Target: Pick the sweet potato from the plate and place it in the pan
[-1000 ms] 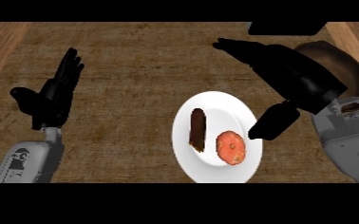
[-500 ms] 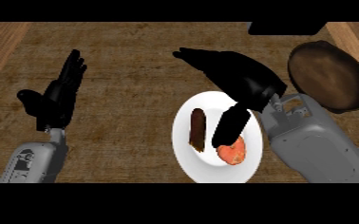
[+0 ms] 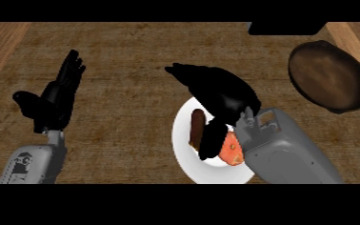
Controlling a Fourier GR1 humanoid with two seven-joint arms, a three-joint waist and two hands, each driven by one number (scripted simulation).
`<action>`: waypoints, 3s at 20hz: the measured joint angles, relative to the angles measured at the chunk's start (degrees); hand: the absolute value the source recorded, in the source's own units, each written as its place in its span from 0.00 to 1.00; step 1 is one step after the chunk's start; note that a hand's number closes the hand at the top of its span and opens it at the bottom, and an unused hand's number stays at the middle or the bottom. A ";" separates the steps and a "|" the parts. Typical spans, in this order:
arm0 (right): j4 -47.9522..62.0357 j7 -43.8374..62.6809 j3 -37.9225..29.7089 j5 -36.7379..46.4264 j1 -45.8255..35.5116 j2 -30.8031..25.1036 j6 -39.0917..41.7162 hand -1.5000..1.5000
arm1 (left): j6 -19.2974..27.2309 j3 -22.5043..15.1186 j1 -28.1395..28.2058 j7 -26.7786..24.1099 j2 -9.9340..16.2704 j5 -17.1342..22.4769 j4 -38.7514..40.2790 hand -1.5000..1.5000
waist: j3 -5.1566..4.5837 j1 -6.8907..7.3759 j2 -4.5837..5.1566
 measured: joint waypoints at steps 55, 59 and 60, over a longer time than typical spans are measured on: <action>33.29 -15.65 5.22 31.76 5.82 10.52 6.28 0.00 | -4.42 4.39 0.00 -0.37 -3.56 -4.05 0.33 0.50 | 0.02 0.16 0.09; 33.84 -19.03 5.18 32.46 6.85 9.98 6.79 1.00 | -5.09 5.54 -0.59 -0.34 -2.89 -3.49 0.85 0.50 | -0.03 0.01 -0.03; 34.00 -20.36 5.38 32.87 6.64 9.70 6.79 1.00 | -4.62 5.28 -0.39 0.18 -3.25 -3.79 0.30 0.50 | -0.09 0.00 -0.14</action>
